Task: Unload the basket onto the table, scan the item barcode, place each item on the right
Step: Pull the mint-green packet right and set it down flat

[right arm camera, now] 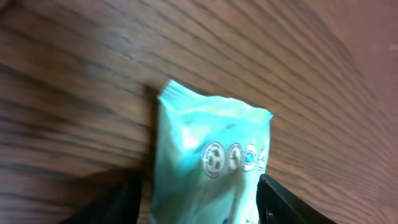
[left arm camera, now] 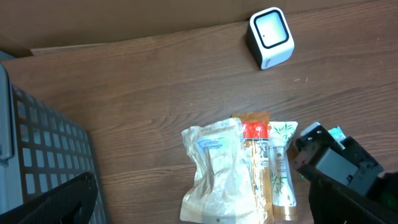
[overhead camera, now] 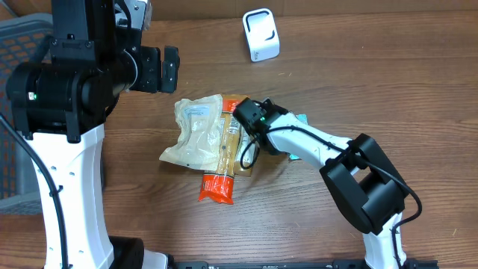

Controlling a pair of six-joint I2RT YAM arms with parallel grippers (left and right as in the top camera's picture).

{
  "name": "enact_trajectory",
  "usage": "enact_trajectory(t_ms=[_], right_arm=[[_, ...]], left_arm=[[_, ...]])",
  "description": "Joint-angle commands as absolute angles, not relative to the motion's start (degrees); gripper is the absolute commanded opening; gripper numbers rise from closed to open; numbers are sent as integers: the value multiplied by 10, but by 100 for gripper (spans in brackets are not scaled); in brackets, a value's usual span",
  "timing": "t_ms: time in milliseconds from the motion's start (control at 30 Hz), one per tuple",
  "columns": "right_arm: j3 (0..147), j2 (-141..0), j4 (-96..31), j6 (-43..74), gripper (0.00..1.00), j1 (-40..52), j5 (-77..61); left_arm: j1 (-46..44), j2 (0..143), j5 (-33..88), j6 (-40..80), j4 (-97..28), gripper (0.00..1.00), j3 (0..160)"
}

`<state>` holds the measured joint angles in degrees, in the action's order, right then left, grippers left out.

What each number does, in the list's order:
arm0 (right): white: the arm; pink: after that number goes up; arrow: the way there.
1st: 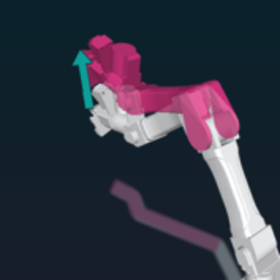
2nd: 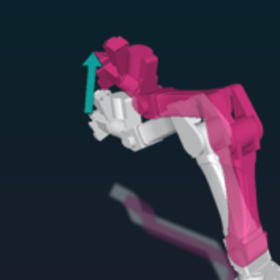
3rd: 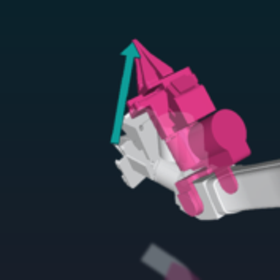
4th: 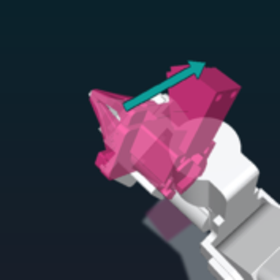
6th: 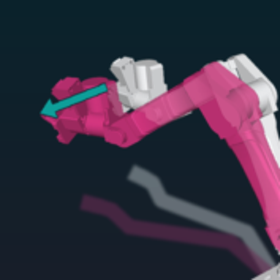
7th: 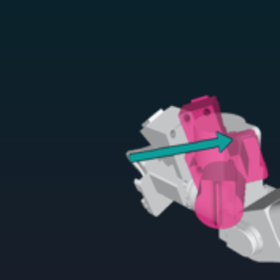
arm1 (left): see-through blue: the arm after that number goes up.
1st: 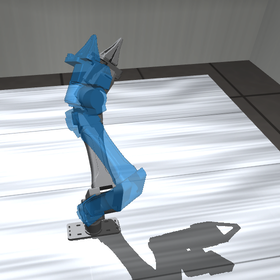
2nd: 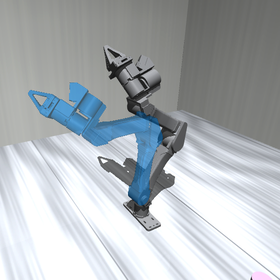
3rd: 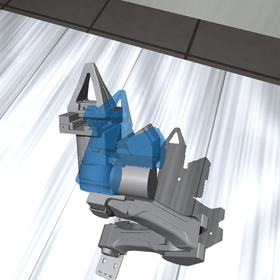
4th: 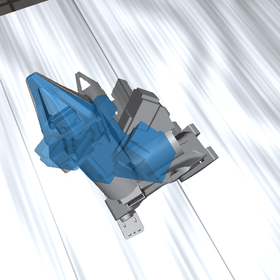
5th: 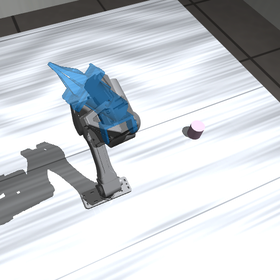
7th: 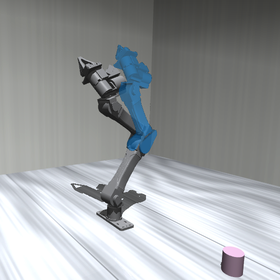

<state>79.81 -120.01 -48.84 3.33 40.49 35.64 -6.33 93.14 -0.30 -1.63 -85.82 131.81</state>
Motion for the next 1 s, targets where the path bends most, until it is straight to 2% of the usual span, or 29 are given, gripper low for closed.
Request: enact_trajectory(t_ms=[0, 133, 267, 333, 433, 633, 767, 967], right_arm=[[750, -1217, -482, 30, 57, 396, 357], [742, -1217, -495, 29, 39, 396, 314], [743, -1217, -500, 29, 12, 397, 284], [748, -1217, -507, 30, 4, 397, 266], [772, -1215, -534, 30, 4, 397, 234], [913, -1186, -663, 23, 4, 392, 75], [976, -1138, -677, -5, 4, 362, -129], [967, -1106, -633, -29, 4, 253, -457]], left_arm=[[-64, 935, -8, -13, -859, 100, 1319], [-64, 935, -8, -13, -859, 99, 1319], [-64, 935, -8, -13, -859, 99, 1319], [-64, 935, -8, -13, -859, 100, 1319], [-64, 935, -8, -13, -859, 100, 1319], [-64, 935, -8, -13, -859, 99, 1319], [-64, 935, -8, -13, -859, 100, 1319], [-64, 935, -8, -13, -859, 100, 1319]])
